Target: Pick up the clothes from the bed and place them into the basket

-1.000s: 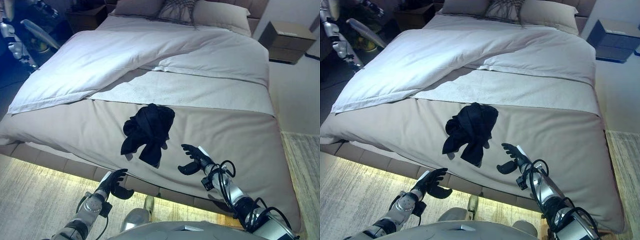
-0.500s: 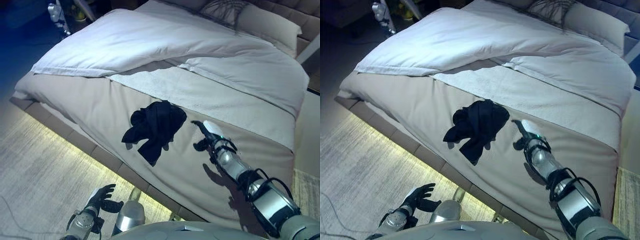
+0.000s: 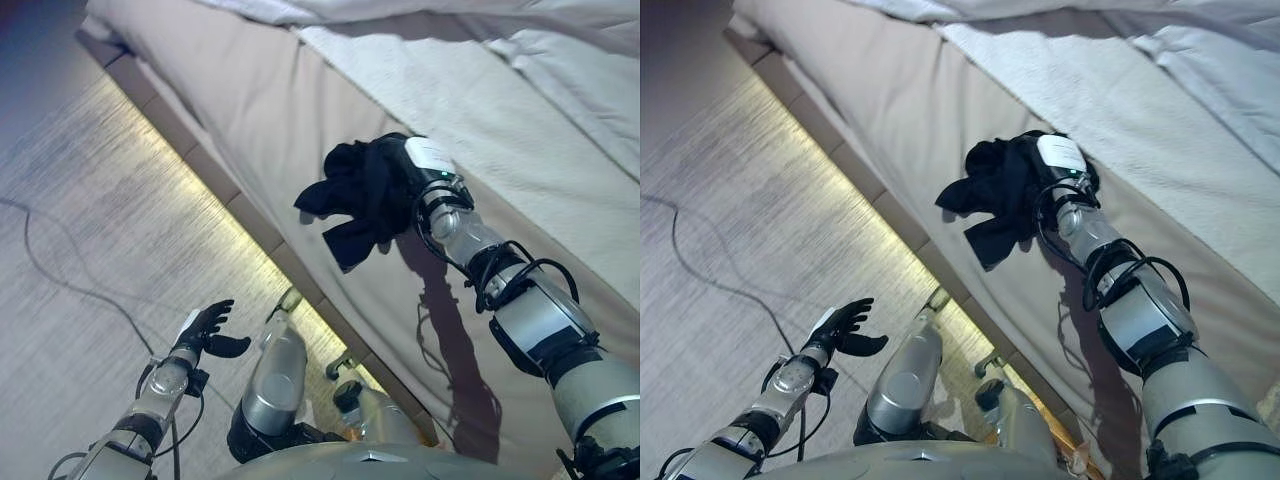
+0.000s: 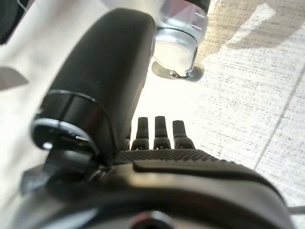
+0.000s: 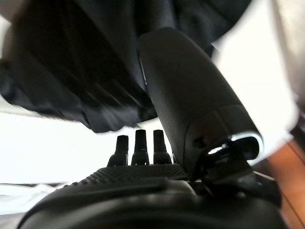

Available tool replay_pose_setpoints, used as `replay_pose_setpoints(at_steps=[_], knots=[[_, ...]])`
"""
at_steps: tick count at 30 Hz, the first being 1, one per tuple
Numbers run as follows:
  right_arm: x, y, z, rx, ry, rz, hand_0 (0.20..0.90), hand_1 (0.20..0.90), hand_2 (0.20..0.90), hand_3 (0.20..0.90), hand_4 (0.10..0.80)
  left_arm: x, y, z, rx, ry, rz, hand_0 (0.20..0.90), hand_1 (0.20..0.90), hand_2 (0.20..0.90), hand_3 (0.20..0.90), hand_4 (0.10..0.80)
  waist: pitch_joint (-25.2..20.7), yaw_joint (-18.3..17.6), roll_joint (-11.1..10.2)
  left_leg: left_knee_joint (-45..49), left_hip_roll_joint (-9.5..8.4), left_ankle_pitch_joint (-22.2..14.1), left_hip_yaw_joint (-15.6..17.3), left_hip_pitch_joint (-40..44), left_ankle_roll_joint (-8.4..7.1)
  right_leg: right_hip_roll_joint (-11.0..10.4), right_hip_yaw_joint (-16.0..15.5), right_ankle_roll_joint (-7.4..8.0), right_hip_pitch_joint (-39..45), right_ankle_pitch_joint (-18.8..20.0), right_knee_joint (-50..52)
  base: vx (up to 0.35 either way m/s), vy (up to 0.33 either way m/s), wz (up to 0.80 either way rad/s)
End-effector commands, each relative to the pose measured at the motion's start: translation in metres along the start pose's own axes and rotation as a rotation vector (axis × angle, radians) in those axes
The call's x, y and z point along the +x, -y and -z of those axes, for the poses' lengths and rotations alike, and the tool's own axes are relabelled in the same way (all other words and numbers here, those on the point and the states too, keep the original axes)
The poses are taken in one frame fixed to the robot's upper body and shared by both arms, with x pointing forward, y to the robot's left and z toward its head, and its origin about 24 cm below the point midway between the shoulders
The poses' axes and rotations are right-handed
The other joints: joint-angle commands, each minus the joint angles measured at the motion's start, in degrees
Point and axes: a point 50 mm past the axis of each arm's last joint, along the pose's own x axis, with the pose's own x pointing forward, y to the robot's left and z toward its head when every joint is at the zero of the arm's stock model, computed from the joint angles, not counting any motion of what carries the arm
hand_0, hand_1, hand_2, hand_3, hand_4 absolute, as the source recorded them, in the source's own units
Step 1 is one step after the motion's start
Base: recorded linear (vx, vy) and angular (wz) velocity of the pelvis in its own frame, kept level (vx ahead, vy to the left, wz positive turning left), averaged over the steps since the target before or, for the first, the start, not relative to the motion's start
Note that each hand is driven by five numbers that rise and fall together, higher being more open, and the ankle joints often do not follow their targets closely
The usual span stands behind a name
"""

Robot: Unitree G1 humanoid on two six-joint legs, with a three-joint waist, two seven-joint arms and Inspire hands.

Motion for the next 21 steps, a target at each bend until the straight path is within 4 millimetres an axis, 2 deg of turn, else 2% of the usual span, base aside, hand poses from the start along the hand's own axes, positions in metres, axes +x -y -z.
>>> replay_pose_setpoints(at_steps=[1,4,5,8,11,12,13,14,18,21], knots=[[0.007,0.036,0.02,-0.07,-0.154,0.109,0.9,0.9,0.9,0.9,0.8,-0.012,-0.013,0.003,0.009,0.066,-0.015,0.9,0.9,0.9,0.9,0.8,0.0,0.9,2.4,6.7,-6.23,-2.0,4.8,-8.7,7.8,-3.7,0.8,0.86,-3.6,-1.0,13.1,-0.051,0.052,0.11],[0.009,0.044,0.028,-0.055,-0.211,0.093,0.9,0.9,0.9,0.9,0.8,-0.012,-0.008,-0.002,-0.011,0.1,-0.005,0.9,0.9,0.9,0.9,0.8,0.9,1.3,4.6,9.7,-7.69,-2.4,4.9,-11.5,8.39,-5.1,0.9,0.41,-6.9,-2.5,17.5,-0.041,0.091,0.09],[0.009,0.045,0.031,-0.045,-0.233,0.052,0.9,0.9,0.9,0.9,0.8,-0.013,-0.005,-0.003,-0.027,0.104,-0.008,0.9,0.9,0.9,0.9,0.8,1.3,1.5,6.1,11.2,-8.38,-2.6,5.3,-12.8,8.78,-6.1,1.1,0.1,-9.1,-3.6,20.7,-0.038,0.135,0.09],[0.006,0.037,0.039,0.0,-0.252,0.001,0.9,0.9,0.9,0.9,0.8,-0.014,-0.006,-0.006,-0.037,0.112,-0.005,0.9,0.9,0.9,0.9,0.8,1.7,1.6,7.6,13.3,-9.24,-2.9,5.5,-14.3,9.18,-7.2,1.8,-0.11,-11.4,-5.3,24.6,-0.009,0.094,0.09],[0.004,0.038,0.046,0.016,-0.241,0.02,0.9,0.9,0.9,0.9,0.8,-0.015,-0.005,-0.008,-0.052,0.122,0.0,0.9,0.9,0.9,0.9,0.8,2.1,1.5,8.8,13.6,-9.59,-2.7,5.4,-14.4,9.11,-7.6,1.9,-0.22,-11.7,-6.1,25.6,-0.009,0.052,0.12],[0.003,0.038,0.05,0.031,-0.248,0.029,0.851,0.851,0.851,0.842,0.742,-0.016,-0.004,-0.008,-0.054,0.122,0.002,0.9,0.9,0.9,0.9,0.8,2.1,1.5,9.2,13.3,-9.61,-2.6,5.3,-14.1,8.99,-7.6,1.7,-0.27,-11.2,-6.4,25.5,0.024,0.04,0.03],[0.001,0.038,0.054,0.055,-0.258,0.052,0.444,0.444,0.444,0.367,0.267,-0.016,-0.003,-0.008,-0.053,0.125,0.008,0.9,0.9,0.9,0.9,0.8,2.1,1.5,9.5,13.0,-9.65,-2.5,5.1,-13.6,8.86,-7.5,1.4,-0.34,-10.5,-6.8,25.5,0.032,0.026,0.02],[0.0,0.037,0.058,0.074,-0.267,0.061,0.3,0.3,0.3,0.2,0.1,-0.017,-0.002,-0.008,-0.05,0.129,0.011,0.9,0.9,0.9,0.9,0.8,2.0,1.5,9.6,12.7,-9.67,-2.4,4.9,-13.2,8.85,-7.6,1.2,-0.41,-10.0,-6.9,25.6,0.043,-0.001,0.06],[-0.012,0.021,0.079,0.172,-0.307,0.089,0.3,0.3,0.3,0.2,0.1,-0.018,-0.009,-0.007,-0.032,0.132,0.015,0.9,0.9,0.9,0.9,0.8,1.3,1.3,9.5,11.2,-9.36,-2.2,3.6,-11.1,8.82,-7.7,-0.2,-0.14,-7.3,-6.7,24.6,0.082,-0.069,0.14],[-0.02,0.015,0.09,0.355,-0.345,0.146,0.3,0.3,0.3,0.2,0.1,-0.019,-0.01,-0.004,-0.03,0.116,0.021,0.9,0.9,0.9,0.9,0.8,0.4,0.3,9.5,9.3,-8.31,-1.5,3.2,-8.8,8.53,-7.0,-0.6,-0.11,-4.5,-6.8,22.8,0.04,-0.05,0.15]])
